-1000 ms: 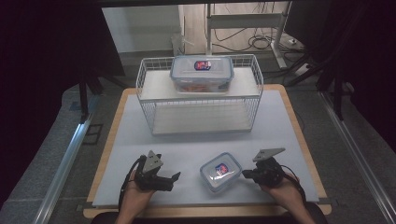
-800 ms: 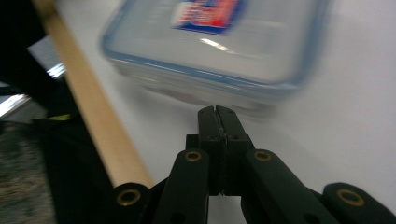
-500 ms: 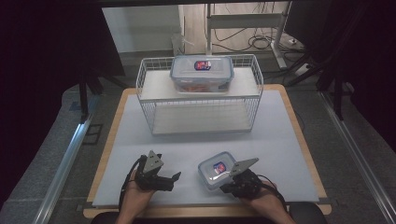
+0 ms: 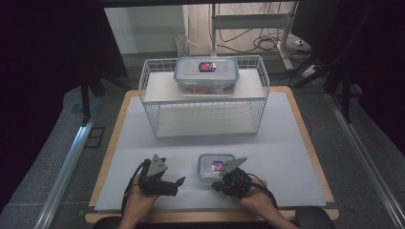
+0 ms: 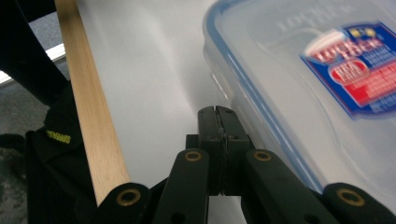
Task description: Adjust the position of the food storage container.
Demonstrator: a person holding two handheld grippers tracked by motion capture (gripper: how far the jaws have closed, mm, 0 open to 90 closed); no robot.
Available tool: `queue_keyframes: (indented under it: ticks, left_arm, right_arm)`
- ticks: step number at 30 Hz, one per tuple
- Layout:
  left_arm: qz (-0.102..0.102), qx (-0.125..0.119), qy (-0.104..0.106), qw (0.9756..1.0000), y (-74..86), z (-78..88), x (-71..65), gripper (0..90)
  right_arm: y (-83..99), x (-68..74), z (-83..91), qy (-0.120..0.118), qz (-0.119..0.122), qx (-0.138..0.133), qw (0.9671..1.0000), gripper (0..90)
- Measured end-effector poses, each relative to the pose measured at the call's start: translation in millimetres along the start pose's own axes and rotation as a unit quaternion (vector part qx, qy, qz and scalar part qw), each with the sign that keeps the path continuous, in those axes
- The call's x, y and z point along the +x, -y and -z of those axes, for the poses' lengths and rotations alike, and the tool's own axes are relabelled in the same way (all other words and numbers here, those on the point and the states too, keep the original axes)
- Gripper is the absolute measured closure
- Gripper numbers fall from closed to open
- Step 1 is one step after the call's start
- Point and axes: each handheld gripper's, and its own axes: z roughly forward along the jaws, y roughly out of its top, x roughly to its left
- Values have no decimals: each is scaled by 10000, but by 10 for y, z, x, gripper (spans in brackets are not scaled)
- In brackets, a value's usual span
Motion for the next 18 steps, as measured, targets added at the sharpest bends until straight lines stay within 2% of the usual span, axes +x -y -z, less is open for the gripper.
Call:
queue_keyframes:
  ticks: [2,4,7,12,15,18]
  left_arm:
    - [11,0,6,10000,-1,1,1,48]
    - [24,-3,15,10000,-6,1,-2,48]
    - [52,-2,34,10000,-12,-3,-7,49]
    - [20,34,7,10000,-10,-6,-9,50]
    - [27,60,-14,10000,-3,-6,3,52]
    - [-21,105,-24,9999,5,-2,12,55]
  right_arm:
    - [55,-11,88,77,-42,-8,10000,881]
    - [105,-37,168,30,-115,-26,9999,865]
    - [199,-78,296,103,-153,-2,9998,820]
    - [328,-187,482,379,-313,14,9988,764]
    - [423,-319,623,686,-506,-63,9963,720]
    - [457,-426,722,860,-675,-242,9937,677]
